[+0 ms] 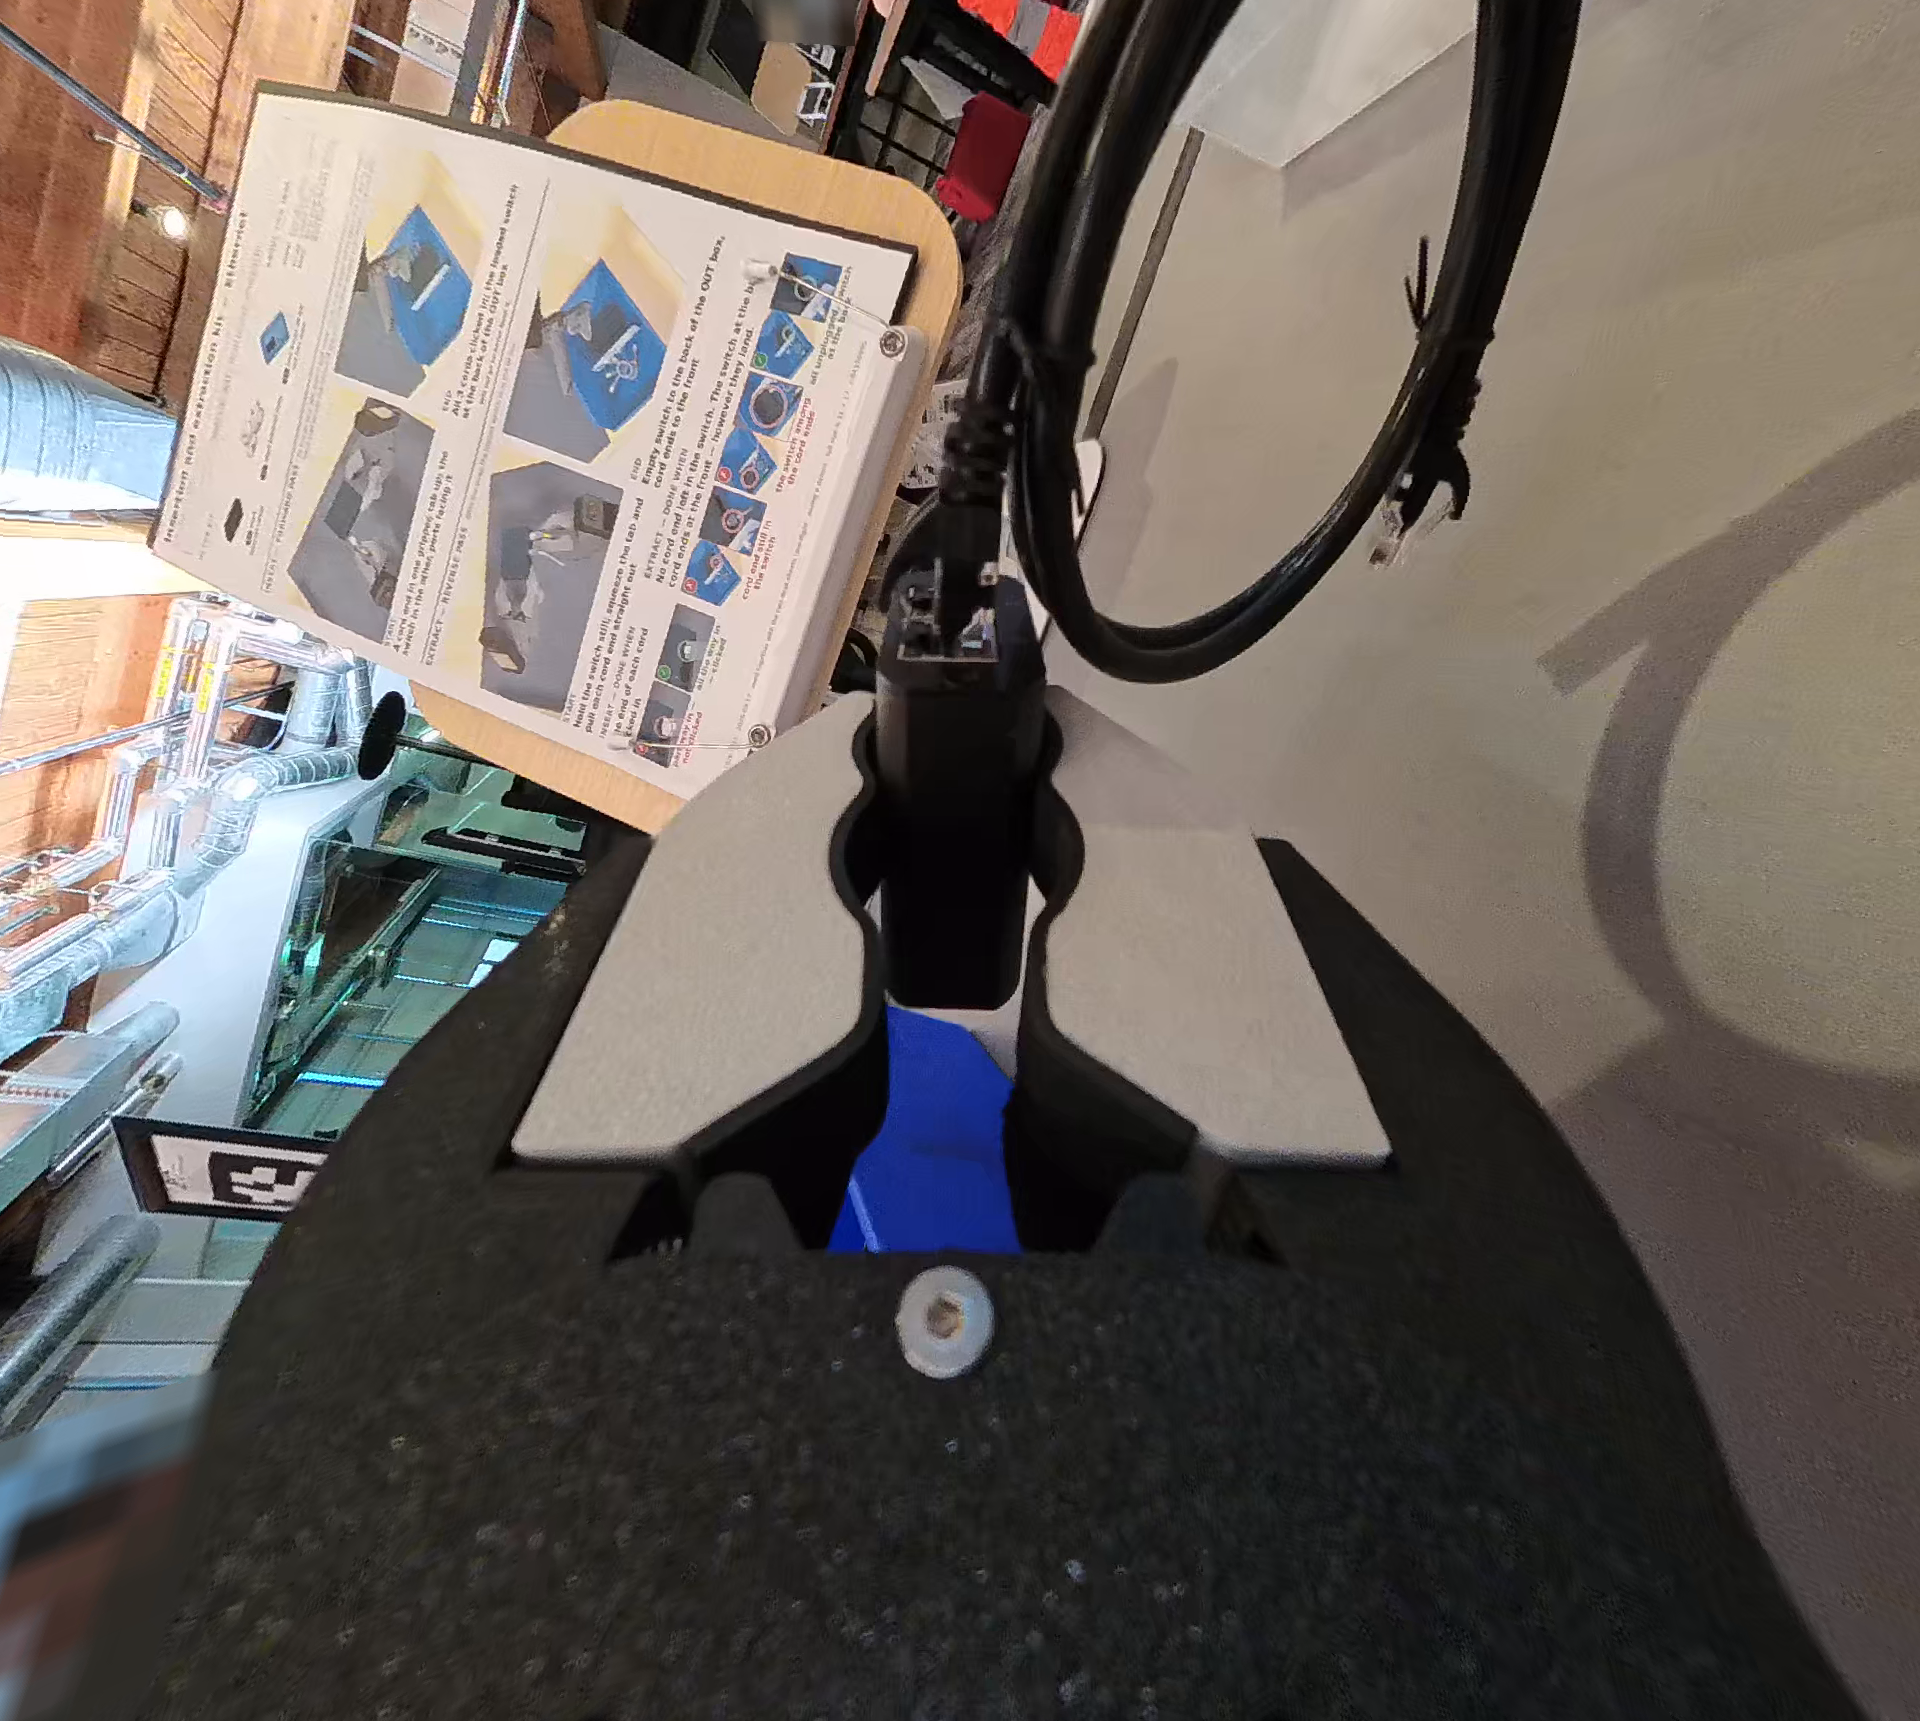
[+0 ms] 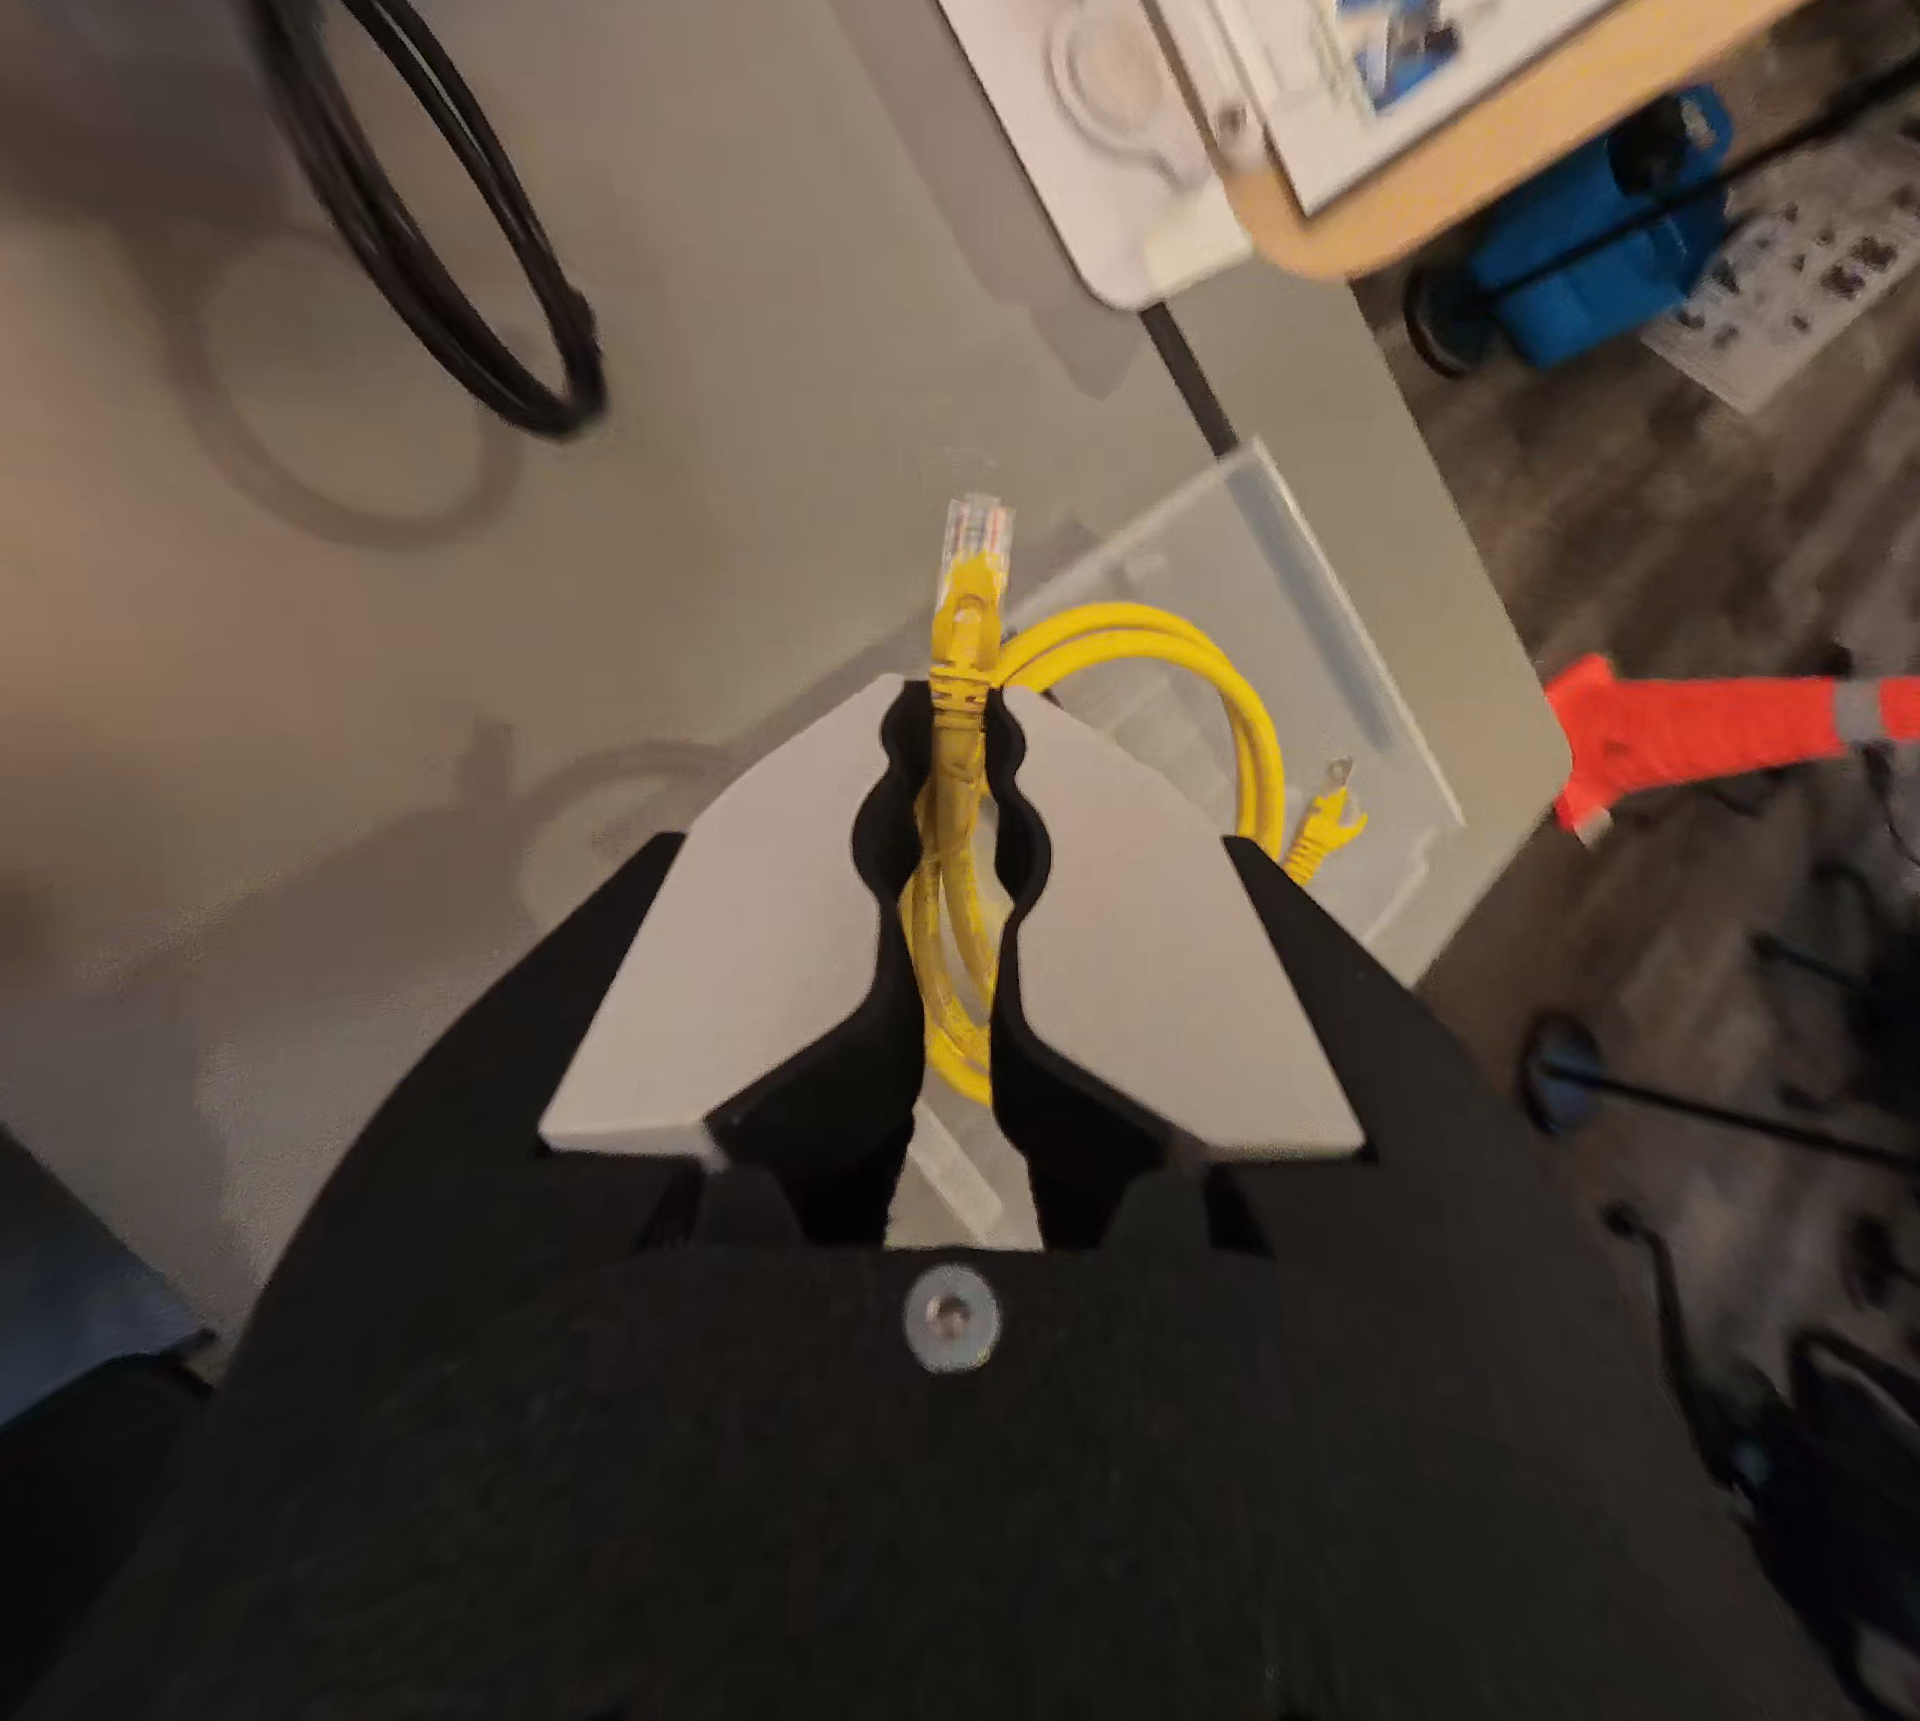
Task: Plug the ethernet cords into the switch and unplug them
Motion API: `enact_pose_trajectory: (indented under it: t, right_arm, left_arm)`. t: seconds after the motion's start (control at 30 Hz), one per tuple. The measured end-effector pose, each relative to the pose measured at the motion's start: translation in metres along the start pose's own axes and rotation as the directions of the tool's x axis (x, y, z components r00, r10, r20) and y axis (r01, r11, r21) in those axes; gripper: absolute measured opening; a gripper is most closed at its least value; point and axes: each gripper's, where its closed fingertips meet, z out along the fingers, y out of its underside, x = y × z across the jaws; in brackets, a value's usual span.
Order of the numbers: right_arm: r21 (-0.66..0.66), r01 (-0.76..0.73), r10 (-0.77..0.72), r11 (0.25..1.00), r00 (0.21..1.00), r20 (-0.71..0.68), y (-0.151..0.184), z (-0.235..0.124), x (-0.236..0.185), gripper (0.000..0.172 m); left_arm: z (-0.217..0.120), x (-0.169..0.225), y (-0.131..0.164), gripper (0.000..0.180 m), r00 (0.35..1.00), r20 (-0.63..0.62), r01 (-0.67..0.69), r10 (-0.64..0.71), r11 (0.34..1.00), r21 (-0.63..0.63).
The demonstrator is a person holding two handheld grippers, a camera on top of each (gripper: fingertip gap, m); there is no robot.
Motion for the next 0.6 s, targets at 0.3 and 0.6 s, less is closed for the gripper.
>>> enact_pose_trajectory:
  t: [0.3,0.6]
  right_arm:
    - [-0.282,-0.101,0.130,0.954,0.987,0.088,0.120,0.111,-0.018,0.010]
    - [-0.197,-0.237,0.260,0.951,0.960,0.101,0.115,0.123,-0.022,0.013]
  left_arm:
    - [-0.001,0.003,-0.007,0.024,1.000,-0.012,0.019,-0.019,1.000,0.019]
    - [-0.002,0.004,-0.007,0.024,0.999,-0.024,0.028,-0.028,0.999,0.020]
